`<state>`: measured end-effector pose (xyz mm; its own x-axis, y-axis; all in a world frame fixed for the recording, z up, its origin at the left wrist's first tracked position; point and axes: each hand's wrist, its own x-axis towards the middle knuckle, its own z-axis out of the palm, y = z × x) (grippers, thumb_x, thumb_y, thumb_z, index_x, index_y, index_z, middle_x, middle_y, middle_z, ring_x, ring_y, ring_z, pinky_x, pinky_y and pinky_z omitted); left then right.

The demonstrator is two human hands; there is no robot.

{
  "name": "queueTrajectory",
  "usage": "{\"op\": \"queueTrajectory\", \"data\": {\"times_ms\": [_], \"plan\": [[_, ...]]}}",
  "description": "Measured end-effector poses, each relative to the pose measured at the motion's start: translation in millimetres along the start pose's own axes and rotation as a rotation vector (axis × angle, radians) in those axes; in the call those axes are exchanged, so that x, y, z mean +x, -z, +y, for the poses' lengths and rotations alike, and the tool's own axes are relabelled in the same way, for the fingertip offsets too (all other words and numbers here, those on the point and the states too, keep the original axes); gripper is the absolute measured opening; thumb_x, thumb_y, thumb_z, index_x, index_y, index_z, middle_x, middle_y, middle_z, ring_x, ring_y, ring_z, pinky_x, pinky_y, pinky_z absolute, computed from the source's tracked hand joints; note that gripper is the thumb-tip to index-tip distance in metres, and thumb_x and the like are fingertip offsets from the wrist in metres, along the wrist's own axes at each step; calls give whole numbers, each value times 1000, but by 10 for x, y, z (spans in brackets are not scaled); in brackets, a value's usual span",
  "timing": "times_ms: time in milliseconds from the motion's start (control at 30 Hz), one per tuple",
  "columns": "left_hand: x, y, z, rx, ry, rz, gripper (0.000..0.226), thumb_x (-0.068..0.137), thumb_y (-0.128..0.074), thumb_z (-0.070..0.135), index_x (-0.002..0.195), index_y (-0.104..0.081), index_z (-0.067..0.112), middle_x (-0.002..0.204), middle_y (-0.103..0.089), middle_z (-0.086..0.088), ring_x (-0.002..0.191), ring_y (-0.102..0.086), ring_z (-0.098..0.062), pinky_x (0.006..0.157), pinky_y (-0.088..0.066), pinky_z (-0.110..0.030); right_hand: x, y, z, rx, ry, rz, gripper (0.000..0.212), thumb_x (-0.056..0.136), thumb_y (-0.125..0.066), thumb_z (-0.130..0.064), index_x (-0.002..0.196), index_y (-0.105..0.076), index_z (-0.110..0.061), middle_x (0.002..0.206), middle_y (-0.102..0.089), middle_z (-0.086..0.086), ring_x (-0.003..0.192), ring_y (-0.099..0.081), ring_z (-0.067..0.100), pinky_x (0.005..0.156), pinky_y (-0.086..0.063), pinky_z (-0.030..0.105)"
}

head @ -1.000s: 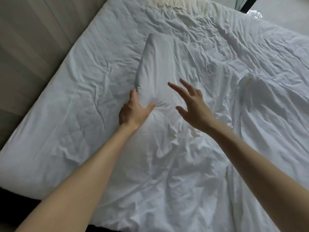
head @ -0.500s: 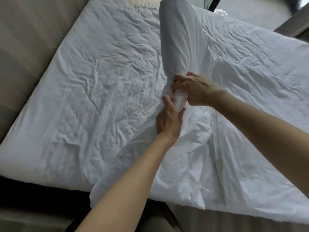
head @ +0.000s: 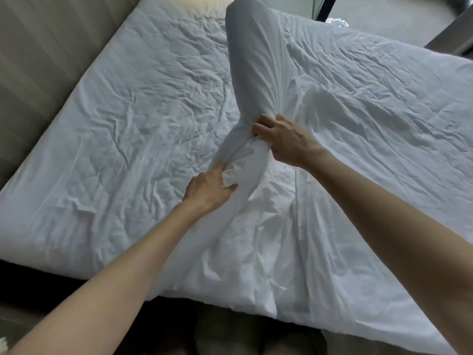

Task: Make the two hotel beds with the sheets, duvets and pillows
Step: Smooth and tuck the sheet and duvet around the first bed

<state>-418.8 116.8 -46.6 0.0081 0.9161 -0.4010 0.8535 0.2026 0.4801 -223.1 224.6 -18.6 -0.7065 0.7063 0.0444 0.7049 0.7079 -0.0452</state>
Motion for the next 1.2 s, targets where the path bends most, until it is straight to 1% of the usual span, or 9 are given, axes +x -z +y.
{"op": "queueTrajectory", "data": {"times_ms": [167,333,467,567,767,967,1033,1133,1200], "plan": [[-182,-206,1198,-123,27,46,32,88,-57,49,105,-50,21,107,-61,-9,102,-57,-33,76,-35,-30,-653,221,809,108,-36,111,36,76,-50,1,108,-53,-15,112,-50,13,80,-53,37,64,-47,41],[-360,-445,2628,-358,22,85,39,70,-65,49,98,-57,22,98,-62,0,95,-59,-24,78,-46,-34,-1430,923,1757,176,-19,209,33,73,-52,2,102,-58,-11,102,-54,13,75,-56,38,60,-39,33],[-375,-912,3745,-515,-39,86,23,80,-69,32,97,-58,20,97,-62,-1,95,-60,-22,80,-46,-31,-2172,1263,2484,239,-78,267,26,77,-48,-20,99,-58,-10,102,-54,13,76,-56,36,65,-38,32],[-362,-1340,4446,-622,-65,56,37,73,-66,35,103,-59,14,100,-65,-4,94,-62,-23,82,-49,-34,-2698,1297,3000,261,-163,276,23,77,-50,-20,97,-58,-11,103,-54,13,79,-55,33,65,-37,31],[-270,-2163,5425,-553,-139,46,23,74,-63,32,83,-49,17,83,-59,-3,84,-58,-28,67,-37,-30,-3715,1095,3808,344,-337,391,14,76,-52,-10,88,-58,-7,93,-51,6,78,-53,27,67,-41,33],[-76,-2831,6147,-439,-185,-8,19,84,-60,28,94,-51,15,88,-58,-4,82,-50,-26,71,-35,-30,-4458,859,4346,404,-618,440,20,79,-51,3,93,-62,-7,96,-58,8,85,-56,24,73,-44,30],[84,-3153,6214,-398,-157,-140,26,87,-59,29,109,-56,15,105,-63,-8,96,-57,-27,81,-42,-32,-4720,620,4435,537,-828,342,34,88,-47,4,108,-66,-16,112,-65,10,100,-61,27,86,-49,37],[267,-3557,6004,-163,-98,-382,48,88,-49,19,136,-48,17,141,-43,-14,129,-44,-33,105,-37,-35,-5103,189,4368,733,-1010,81,47,96,-44,-2,132,-56,-28,140,-53,4,122,-54,22,101,-45,35],[332,-3686,5787,-17,-152,-340,49,86,-46,11,134,-52,13,141,-41,-11,132,-38,-34,109,-35,-37,-5276,-15,4273,828,-1081,15,45,98,-48,-13,141,-47,-26,149,-43,0,136,-41,19,106,-38,29]]}}
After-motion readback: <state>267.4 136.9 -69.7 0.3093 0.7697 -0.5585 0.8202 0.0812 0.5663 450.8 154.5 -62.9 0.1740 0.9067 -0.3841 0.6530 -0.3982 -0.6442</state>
